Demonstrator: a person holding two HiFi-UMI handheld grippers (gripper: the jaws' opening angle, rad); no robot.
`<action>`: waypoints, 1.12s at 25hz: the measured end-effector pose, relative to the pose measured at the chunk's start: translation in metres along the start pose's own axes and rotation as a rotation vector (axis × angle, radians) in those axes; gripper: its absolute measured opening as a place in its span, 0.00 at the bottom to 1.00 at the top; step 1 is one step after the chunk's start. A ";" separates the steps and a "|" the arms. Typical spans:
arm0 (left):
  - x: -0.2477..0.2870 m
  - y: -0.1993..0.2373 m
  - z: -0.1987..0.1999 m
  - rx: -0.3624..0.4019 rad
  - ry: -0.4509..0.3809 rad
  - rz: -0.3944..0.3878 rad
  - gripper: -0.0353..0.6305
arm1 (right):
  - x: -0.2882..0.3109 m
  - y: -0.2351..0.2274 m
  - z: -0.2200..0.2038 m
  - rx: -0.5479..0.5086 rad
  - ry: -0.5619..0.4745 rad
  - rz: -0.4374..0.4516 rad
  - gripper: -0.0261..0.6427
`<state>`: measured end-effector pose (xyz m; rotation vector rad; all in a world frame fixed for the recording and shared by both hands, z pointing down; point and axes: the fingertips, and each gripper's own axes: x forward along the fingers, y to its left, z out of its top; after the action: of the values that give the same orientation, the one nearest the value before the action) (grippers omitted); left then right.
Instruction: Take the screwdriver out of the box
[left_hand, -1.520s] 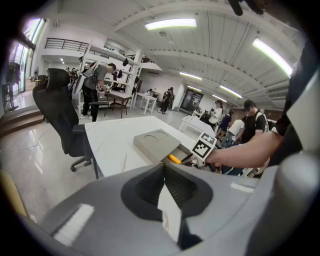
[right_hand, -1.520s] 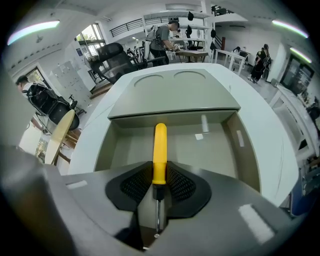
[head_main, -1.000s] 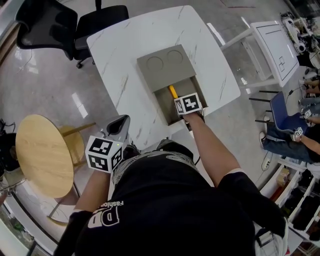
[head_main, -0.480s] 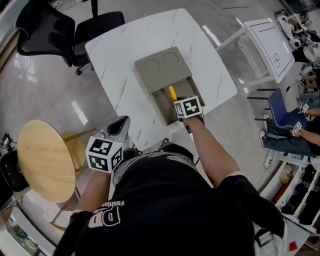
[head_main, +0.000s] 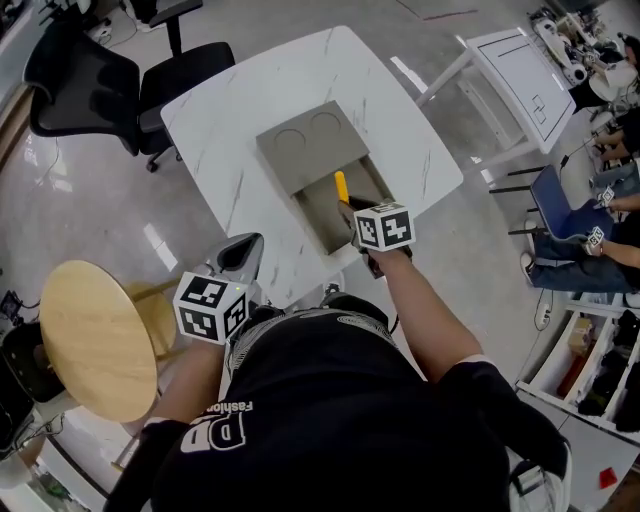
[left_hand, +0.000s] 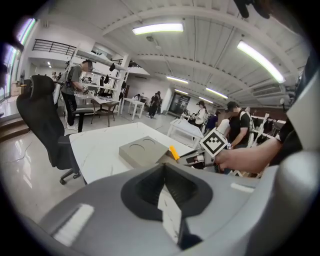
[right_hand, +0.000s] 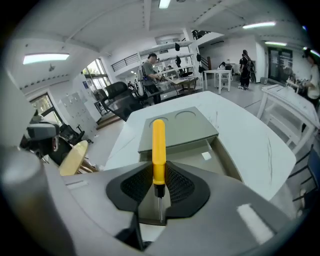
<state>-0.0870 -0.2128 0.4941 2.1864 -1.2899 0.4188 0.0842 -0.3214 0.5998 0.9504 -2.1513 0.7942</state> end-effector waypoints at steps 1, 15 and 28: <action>0.002 -0.002 0.002 0.005 -0.001 -0.006 0.14 | -0.007 0.004 0.005 0.015 -0.032 0.020 0.15; 0.023 -0.023 0.036 0.076 -0.030 -0.061 0.14 | -0.108 0.050 0.055 0.075 -0.370 0.153 0.15; 0.021 -0.038 0.046 0.108 -0.057 -0.093 0.14 | -0.159 0.070 0.055 0.046 -0.530 0.153 0.15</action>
<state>-0.0440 -0.2414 0.4568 2.3539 -1.2144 0.4006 0.0955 -0.2594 0.4289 1.1259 -2.6959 0.7227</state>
